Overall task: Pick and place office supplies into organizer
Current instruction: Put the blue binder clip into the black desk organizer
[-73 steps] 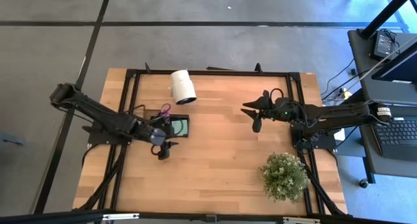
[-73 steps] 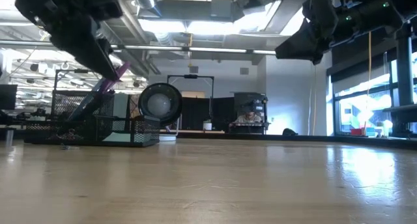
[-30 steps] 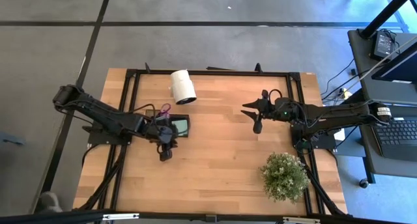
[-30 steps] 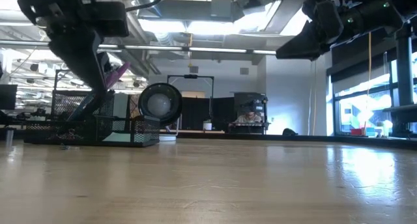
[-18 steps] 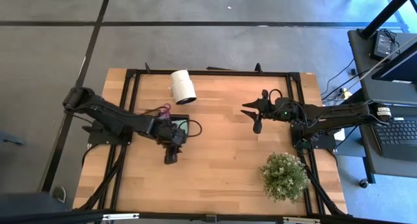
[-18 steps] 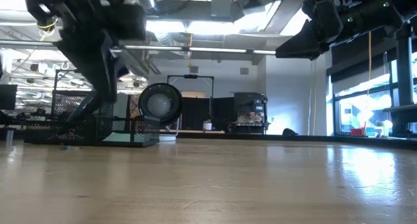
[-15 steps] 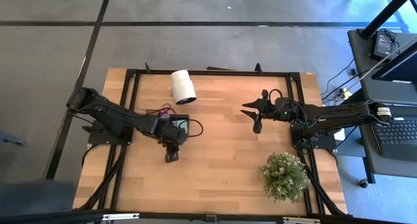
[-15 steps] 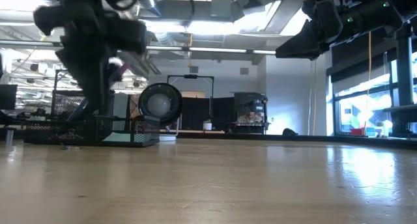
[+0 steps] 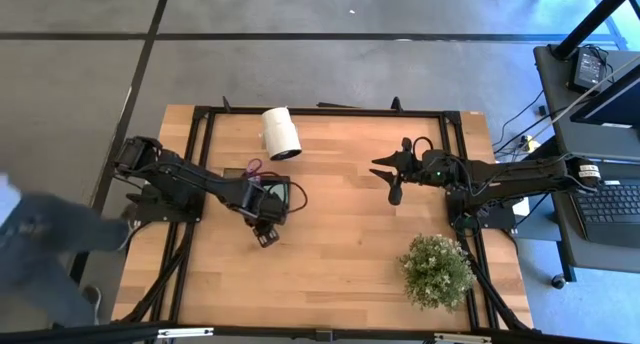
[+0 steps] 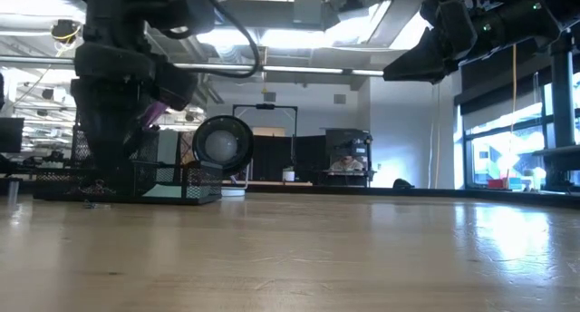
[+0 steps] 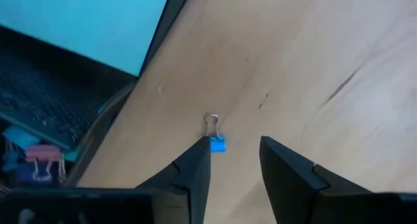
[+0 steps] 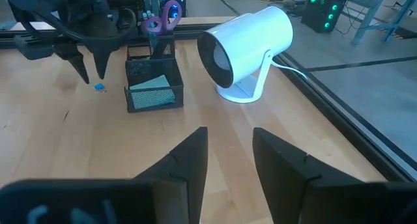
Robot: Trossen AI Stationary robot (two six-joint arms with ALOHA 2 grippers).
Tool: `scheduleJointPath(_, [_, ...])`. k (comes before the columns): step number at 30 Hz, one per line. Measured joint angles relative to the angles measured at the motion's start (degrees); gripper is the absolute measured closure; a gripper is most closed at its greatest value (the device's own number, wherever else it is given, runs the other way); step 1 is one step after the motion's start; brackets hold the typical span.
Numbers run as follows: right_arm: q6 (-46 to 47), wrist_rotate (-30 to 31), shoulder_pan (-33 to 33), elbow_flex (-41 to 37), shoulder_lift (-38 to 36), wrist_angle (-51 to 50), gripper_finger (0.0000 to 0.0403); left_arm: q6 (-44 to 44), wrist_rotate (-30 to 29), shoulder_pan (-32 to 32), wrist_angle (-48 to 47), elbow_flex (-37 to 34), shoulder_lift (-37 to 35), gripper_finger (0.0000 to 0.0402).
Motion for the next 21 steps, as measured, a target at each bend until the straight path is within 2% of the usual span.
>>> scheduleJointPath(9, [0.1,0.0,0.0,0.0,0.0,0.0,0.0276,-8.2,-0.7,-0.7,-3.2,-0.1,0.0,0.0276])
scheduleJointPath(21, [0.2,0.0,0.0,0.0,0.0,0.0,0.0276,-9.6,-2.7,-0.6,-3.4,-0.1,0.0,0.0276])
